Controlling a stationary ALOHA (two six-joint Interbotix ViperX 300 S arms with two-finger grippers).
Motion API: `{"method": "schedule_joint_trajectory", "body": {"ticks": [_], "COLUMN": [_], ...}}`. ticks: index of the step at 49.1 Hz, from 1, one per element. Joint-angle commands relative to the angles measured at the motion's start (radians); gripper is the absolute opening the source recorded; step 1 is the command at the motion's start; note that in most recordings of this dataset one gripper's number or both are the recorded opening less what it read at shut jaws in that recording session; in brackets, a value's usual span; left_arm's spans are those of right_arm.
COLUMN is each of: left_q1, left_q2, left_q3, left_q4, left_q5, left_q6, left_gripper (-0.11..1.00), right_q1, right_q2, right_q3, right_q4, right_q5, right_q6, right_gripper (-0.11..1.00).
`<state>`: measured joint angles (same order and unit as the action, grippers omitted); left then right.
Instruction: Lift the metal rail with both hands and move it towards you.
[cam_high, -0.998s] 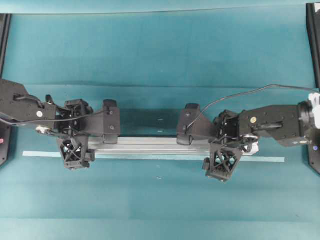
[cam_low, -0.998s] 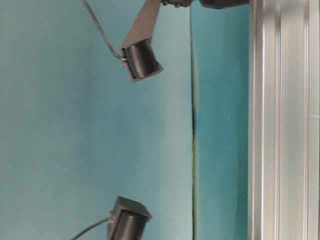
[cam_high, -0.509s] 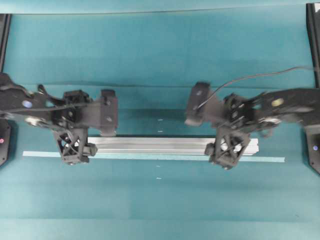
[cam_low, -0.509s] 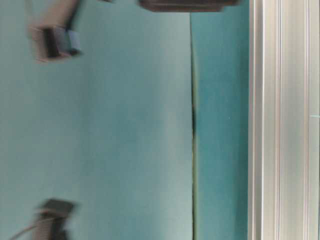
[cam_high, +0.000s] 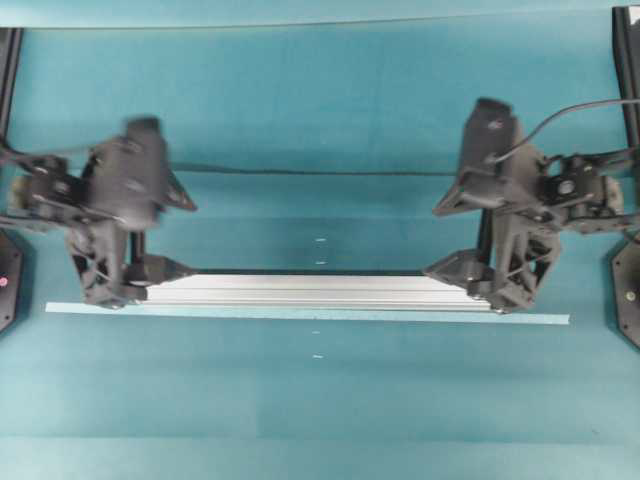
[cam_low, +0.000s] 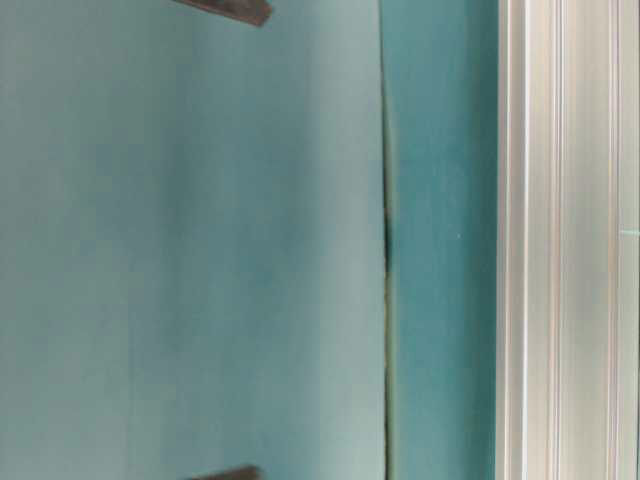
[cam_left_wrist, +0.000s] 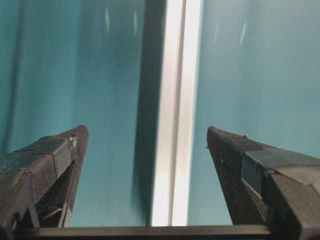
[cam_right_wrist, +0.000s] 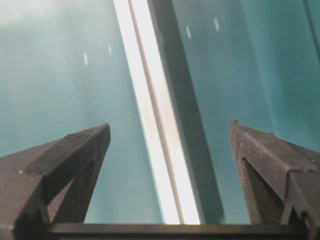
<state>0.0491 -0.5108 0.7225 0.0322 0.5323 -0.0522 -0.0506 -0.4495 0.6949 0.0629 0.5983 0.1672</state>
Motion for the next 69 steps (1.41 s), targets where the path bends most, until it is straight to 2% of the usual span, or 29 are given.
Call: {"method": "schedule_joint_trajectory", "body": {"ticks": [1, 17, 29, 37, 52, 69], "left_q1": [-0.002, 0.014, 0.017, 0.015, 0.02, 0.02], "left_q2": [-0.044, -0.201, -0.321, -0.342, -0.397, -0.413], "left_q3": [0.002, 0.074, 0.11, 0.118, 0.138, 0.149], "left_q4": [0.0, 0.0, -0.002, 0.0, 0.0, 0.0], "left_q5": [-0.054, -0.117, -0.153, -0.17, -0.325, -0.334], "left_q6": [0.0, -0.008, -0.015, -0.017, -0.011, -0.015], "left_gripper": [0.93, 0.92, 0.92, 0.92, 0.92, 0.92], "right_q1": [0.002, 0.002, 0.002, 0.002, 0.002, 0.002], "right_q2": [-0.028, -0.15, -0.265, -0.327, -0.396, -0.399], "right_q3": [0.0, 0.046, 0.094, 0.112, 0.13, 0.144], "right_q4": [-0.003, -0.003, -0.002, -0.003, -0.003, -0.003], "right_q5": [-0.038, -0.175, -0.207, -0.207, -0.21, -0.245], "right_q6": [-0.005, -0.008, 0.0, -0.003, -0.003, -0.003], "right_gripper": [0.96, 0.96, 0.96, 0.96, 0.96, 0.96]}}
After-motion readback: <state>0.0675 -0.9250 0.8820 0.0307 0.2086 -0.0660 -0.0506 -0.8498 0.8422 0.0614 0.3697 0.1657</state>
